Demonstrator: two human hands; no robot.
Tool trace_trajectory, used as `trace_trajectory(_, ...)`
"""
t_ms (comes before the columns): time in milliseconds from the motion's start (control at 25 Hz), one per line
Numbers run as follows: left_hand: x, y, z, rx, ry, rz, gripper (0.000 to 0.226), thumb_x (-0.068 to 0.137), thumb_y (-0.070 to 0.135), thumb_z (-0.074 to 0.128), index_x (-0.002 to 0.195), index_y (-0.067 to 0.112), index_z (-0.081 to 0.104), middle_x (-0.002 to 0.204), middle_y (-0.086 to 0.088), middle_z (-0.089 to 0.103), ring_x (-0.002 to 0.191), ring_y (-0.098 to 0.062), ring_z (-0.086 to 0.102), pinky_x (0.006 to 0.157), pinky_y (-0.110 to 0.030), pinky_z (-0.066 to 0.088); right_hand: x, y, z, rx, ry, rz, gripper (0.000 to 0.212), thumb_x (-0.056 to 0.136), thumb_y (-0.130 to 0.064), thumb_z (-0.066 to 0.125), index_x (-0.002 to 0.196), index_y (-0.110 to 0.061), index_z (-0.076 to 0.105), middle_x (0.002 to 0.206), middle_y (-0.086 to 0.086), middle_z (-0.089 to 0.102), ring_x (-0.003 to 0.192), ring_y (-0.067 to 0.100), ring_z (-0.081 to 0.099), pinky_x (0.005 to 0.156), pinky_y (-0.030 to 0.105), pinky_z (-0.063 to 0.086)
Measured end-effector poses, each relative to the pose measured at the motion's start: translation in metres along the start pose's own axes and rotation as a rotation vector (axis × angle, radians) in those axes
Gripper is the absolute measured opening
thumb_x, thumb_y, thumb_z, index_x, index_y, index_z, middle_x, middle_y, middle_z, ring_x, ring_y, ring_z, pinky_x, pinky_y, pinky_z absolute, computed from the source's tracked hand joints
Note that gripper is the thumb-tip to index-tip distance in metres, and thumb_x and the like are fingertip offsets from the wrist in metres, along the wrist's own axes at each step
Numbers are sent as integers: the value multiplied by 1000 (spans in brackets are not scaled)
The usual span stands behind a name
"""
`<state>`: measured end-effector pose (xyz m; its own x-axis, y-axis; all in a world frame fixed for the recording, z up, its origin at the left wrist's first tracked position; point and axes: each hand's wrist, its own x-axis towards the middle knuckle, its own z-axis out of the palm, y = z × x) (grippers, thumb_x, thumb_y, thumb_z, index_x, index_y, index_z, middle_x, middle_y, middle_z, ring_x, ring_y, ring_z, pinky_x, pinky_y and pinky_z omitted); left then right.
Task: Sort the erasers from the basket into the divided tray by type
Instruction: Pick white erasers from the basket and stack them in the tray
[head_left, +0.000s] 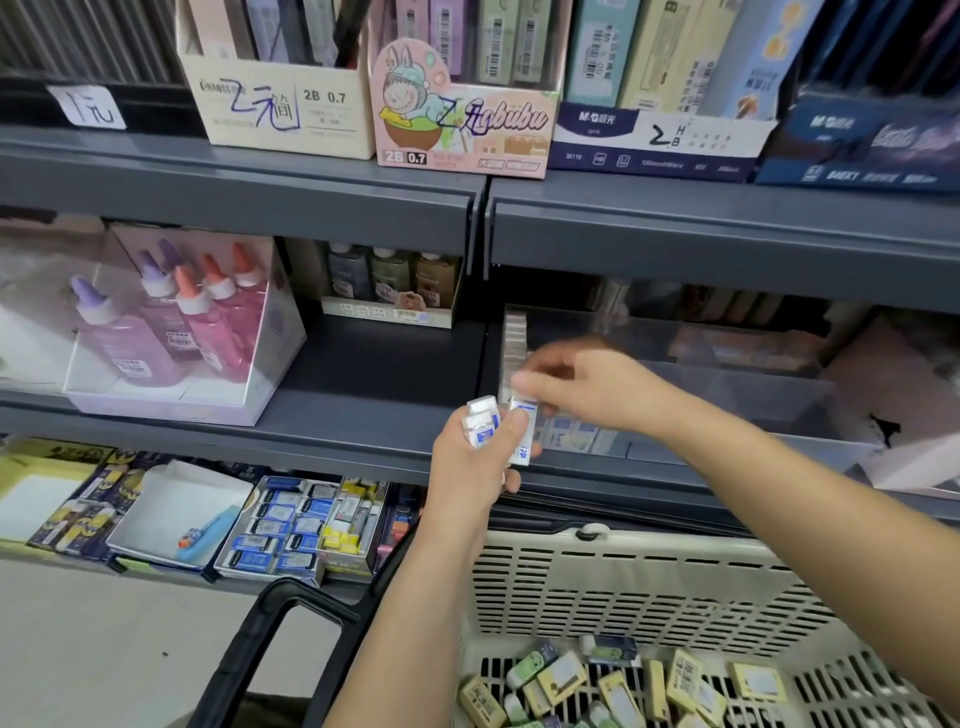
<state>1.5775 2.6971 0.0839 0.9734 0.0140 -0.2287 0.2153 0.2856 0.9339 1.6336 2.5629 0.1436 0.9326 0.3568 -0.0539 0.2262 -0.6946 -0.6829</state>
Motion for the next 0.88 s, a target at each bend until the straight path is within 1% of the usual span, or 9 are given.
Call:
trace_trajectory(160, -1, 1, 2, -31, -26, -11, 15, 91, 29, 59, 101, 18, 58, 80, -1, 73, 68, -12, 70, 42, -18, 40, -8, 2, -2, 119, 35, 27, 12, 90, -19, 57, 80, -23, 60, 60, -10, 64, 49, -4, 57, 50, 14, 48)
trace_trajectory(240, 0, 2, 2, -76, -38, -36, 19, 92, 30, 56, 105, 16, 58, 79, -4, 73, 66, -13, 69, 40, -18, 38, -8, 3, -6, 237, 73, 21, 10, 91, -13, 56, 86, -19, 62, 59, -8, 64, 51, -2, 59, 51, 14, 49)
trace_trajectory(360, 1, 1, 2, -84, -23, -29, 15, 90, 25, 61, 100, 15, 56, 84, -3, 71, 63, -9, 64, 42, -19, 36, -11, 5, -12, 419, 49, 54, 7, 89, -17, 59, 89, -20, 65, 75, 2, 70, 65, 4, 68, 61, 15, 55)
trace_trajectory(480, 1, -1, 3, -47, -25, 11, 12, 86, 17, 66, 92, 14, 55, 86, -2, 64, 65, -6, 62, 44, -20, 36, -12, 6, -15, 459, 13, 202, 14, 81, -27, 69, 83, -14, 69, 74, 8, 74, 65, 11, 71, 51, 15, 54)
trace_trajectory(560, 1, 0, 2, -64, -7, 23, 9, 86, 15, 65, 89, 15, 56, 86, -1, 67, 66, -8, 63, 45, -21, 36, -7, 7, -21, 466, 32, 263, 11, 82, -19, 68, 86, -9, 68, 75, 11, 74, 61, 11, 70, 46, 14, 52)
trace_trajectory(640, 2, 0, 0, -92, 32, 25, 5, 87, 15, 63, 88, 15, 58, 79, 0, 67, 64, -9, 61, 44, -21, 36, 3, 10, -36, 393, 137, 238, 6, 88, -20, 61, 86, -17, 66, 84, 6, 74, 64, 8, 70, 52, 15, 53)
trace_trajectory(760, 6, 2, -3, -134, 80, -6, 9, 87, 5, 55, 88, 14, 59, 64, 4, 59, 58, -10, 54, 42, -21, 33, 25, 22, -57, 12, 294, 220, 21, 92, -41, 50, 94, -25, 64, 98, -4, 66, 93, 14, 62, 85, 27, 44)
trace_trajectory(800, 6, 1, -3, -135, 81, -11, 13, 85, 3, 53, 89, 14, 59, 59, 5, 58, 56, -11, 51, 41, -21, 31, 33, 27, -57, -63, 306, 194, 22, 93, -40, 50, 96, -24, 64, 99, -4, 65, 97, 16, 59, 90, 28, 40)
trace_trajectory(880, 6, 1, -3, -133, 82, -12, 16, 83, 0, 52, 91, 13, 58, 54, 6, 56, 56, -11, 48, 41, -22, 30, 48, 34, -48, -89, 256, 126, 9, 92, -29, 55, 90, -25, 62, 97, -1, 66, 89, 16, 62, 87, 28, 45)
